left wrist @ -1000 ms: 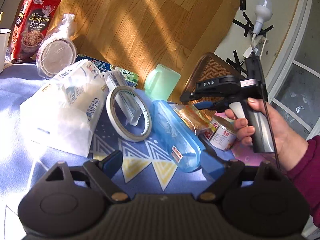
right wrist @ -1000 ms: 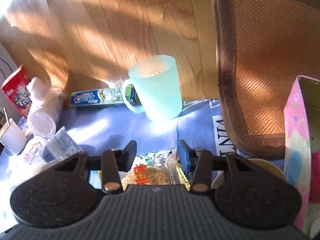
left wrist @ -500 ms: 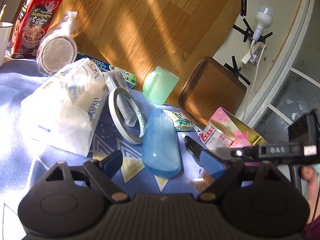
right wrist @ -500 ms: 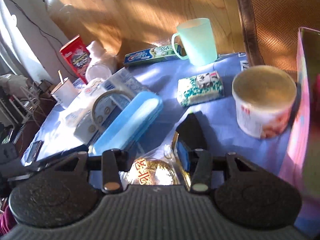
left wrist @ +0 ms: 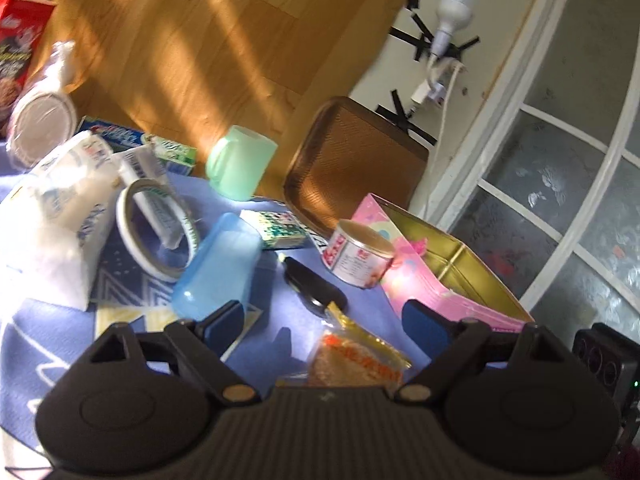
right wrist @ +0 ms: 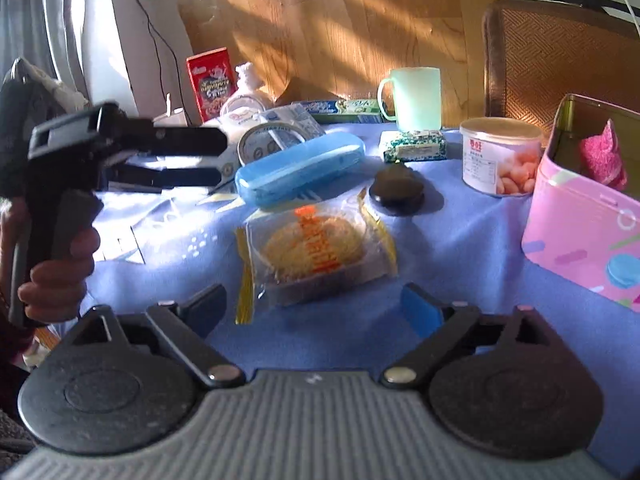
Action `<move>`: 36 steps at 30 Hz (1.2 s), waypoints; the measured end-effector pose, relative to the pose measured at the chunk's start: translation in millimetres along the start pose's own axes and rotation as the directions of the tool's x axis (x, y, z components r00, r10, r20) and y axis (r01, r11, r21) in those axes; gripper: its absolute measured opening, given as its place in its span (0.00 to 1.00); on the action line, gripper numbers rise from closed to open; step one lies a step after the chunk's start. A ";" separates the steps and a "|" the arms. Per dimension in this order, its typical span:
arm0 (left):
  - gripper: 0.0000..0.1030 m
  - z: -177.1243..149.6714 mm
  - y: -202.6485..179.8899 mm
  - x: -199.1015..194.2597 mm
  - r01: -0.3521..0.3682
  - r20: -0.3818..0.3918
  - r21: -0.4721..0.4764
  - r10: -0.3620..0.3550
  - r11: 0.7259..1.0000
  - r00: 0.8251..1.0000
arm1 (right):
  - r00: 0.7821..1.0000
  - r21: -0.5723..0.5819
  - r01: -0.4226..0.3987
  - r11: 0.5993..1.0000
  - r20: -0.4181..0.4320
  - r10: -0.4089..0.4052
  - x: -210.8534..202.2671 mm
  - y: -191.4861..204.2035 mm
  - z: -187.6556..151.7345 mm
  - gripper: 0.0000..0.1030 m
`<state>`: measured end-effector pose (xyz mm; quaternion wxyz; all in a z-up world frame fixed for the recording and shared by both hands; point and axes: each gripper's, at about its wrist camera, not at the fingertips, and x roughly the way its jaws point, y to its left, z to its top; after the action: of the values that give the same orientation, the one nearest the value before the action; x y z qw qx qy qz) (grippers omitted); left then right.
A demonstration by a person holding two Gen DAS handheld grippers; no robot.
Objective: Organize soft objects
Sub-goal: 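Grasp the bread packet with orange text using the left gripper, then place the bread packet into the pink tin and release it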
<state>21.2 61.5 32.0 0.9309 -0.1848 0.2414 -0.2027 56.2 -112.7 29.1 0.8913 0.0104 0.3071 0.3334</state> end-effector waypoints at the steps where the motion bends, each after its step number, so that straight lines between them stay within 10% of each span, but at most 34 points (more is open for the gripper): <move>1: 0.88 0.2 -9.7 8.1 0.006 -0.017 0.034 -0.005 0.999 1.000 | 1.000 -0.007 0.002 1.000 0.001 -0.002 2.4 3.4 -0.1 0.93; 9: 0.84 -15.8 -26.3 73.2 -0.027 -0.223 0.090 0.047 0.996 0.974 | 0.995 -0.073 0.103 0.992 -0.001 -0.103 17.6 15.9 -5.0 0.91; 12: 0.66 -20.8 -29.8 68.9 -0.004 -0.232 0.085 0.023 0.996 0.972 | 0.992 -0.096 0.121 0.988 0.034 -0.118 19.1 16.0 -5.7 0.73; 18: 0.66 -5.8 -52.3 61.7 0.011 -0.189 0.097 0.008 0.995 0.982 | 0.975 -0.047 0.188 0.981 0.130 -0.181 -0.3 6.2 -6.5 0.59; 26: 0.66 35.1 -137.2 98.2 0.139 -0.124 0.267 -0.109 0.954 0.986 | 0.865 -0.001 0.394 0.919 0.338 -0.370 -58.3 -29.7 14.6 0.59; 36: 0.73 39.2 -185.2 169.3 0.135 -0.128 0.296 -0.101 0.946 0.987 | 0.774 0.154 0.563 0.812 0.245 -0.584 -46.7 -115.8 32.0 0.60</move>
<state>124.0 -165.2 82.4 0.9194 -0.0421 0.2474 -0.3030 114.5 -224.8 54.4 0.9836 -0.0045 0.1778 0.0297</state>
